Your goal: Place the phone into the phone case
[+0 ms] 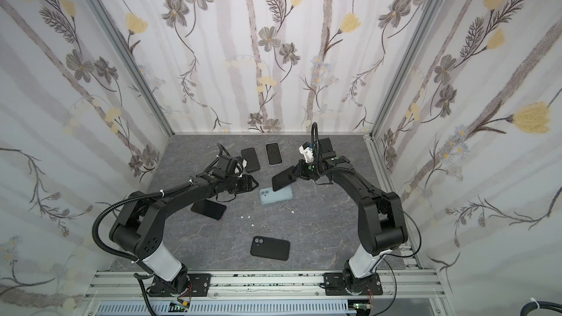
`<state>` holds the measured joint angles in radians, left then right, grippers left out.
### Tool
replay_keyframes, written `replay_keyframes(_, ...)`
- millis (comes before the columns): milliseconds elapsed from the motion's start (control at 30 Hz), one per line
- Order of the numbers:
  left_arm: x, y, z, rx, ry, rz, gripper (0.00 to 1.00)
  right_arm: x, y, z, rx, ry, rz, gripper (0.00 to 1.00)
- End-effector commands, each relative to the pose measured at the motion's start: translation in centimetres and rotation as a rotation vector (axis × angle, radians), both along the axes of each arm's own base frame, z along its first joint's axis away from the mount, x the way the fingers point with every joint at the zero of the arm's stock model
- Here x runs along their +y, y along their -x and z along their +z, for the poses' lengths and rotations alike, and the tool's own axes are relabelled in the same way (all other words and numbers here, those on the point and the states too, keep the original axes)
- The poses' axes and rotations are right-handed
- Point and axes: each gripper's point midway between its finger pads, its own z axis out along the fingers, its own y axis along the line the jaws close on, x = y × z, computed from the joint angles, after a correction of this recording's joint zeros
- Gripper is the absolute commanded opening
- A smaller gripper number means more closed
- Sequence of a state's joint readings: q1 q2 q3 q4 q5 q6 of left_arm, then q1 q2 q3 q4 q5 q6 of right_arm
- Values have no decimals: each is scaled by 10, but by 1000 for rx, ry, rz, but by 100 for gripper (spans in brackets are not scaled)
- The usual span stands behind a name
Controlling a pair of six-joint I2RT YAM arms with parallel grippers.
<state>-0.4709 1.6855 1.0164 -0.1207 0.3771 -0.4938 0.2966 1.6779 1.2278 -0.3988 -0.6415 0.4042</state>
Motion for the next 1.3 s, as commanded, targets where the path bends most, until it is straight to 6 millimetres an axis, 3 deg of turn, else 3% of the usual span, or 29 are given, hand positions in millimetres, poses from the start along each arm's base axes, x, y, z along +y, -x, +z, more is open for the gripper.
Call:
replay_keyframes(0, -13, -8, 3, -9, 86, 11, 55, 13, -2, -2, -4, -81, 24, 0)
replay_keyframes(200, -23, -6, -18, 43, 111, -2, 55, 23, 3, -30, 82, -112, 32, 0)
replay_keyframes(500, -30, -3, -37, 78, 115, -18, 55, 27, 9, -40, 112, -129, 34, 0)
replay_keyframes(1267, -37, 4, -44, 92, 152, -47, 56, 35, 18, -59, 123, -244, 42, 0)
